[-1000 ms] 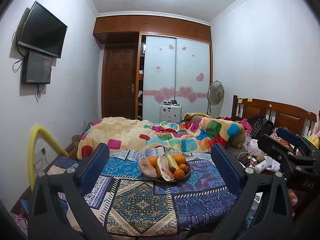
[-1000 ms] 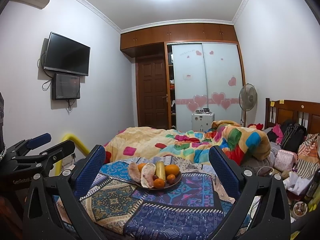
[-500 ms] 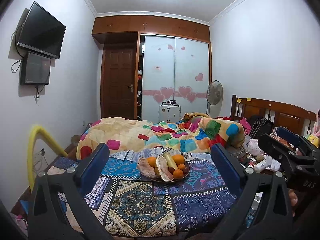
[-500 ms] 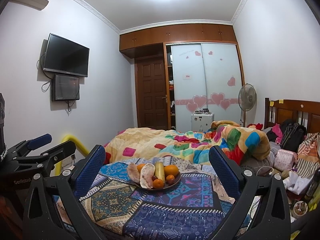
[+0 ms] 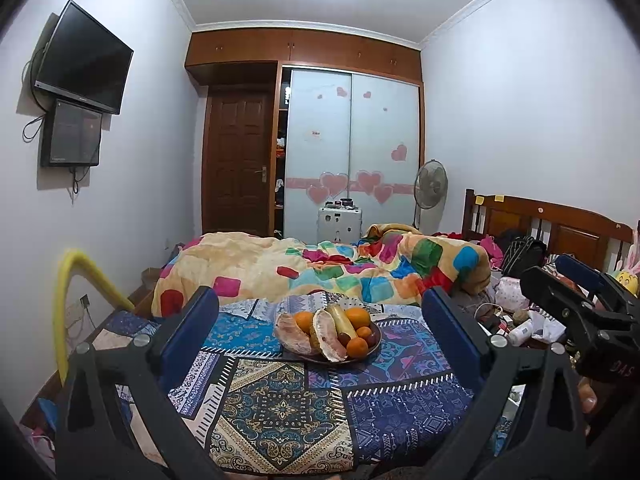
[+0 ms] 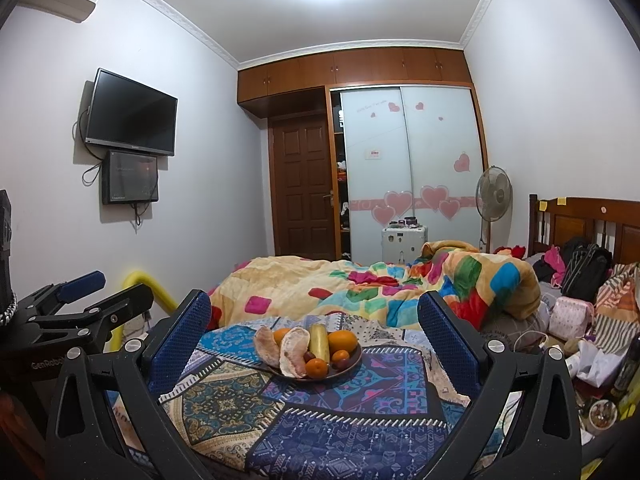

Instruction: Organize fruits

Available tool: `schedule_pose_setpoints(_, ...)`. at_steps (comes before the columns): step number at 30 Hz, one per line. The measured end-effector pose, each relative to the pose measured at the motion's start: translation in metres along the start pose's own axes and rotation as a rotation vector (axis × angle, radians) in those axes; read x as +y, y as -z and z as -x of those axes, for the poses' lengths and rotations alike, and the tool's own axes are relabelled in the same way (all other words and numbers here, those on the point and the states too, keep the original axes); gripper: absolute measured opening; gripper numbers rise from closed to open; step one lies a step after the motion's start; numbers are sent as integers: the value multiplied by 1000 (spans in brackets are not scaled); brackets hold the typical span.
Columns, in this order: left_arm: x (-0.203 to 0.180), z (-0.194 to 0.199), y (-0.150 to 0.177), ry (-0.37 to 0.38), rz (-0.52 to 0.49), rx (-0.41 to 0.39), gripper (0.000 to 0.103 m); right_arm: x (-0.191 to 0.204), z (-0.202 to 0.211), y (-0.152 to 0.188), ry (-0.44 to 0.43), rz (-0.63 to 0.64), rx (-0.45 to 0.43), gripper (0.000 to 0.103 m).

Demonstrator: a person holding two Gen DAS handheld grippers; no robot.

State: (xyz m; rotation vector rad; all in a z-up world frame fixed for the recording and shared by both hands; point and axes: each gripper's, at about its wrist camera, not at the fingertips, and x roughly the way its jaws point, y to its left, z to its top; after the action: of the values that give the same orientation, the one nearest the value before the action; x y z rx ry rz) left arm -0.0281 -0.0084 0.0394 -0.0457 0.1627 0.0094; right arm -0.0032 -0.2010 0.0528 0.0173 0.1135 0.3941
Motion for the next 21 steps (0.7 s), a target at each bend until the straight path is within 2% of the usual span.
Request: schedule_pose_setpoints(21, 6, -12, 3, 21, 12, 24, 103, 2, -6, 0, 9, 13, 5, 103)
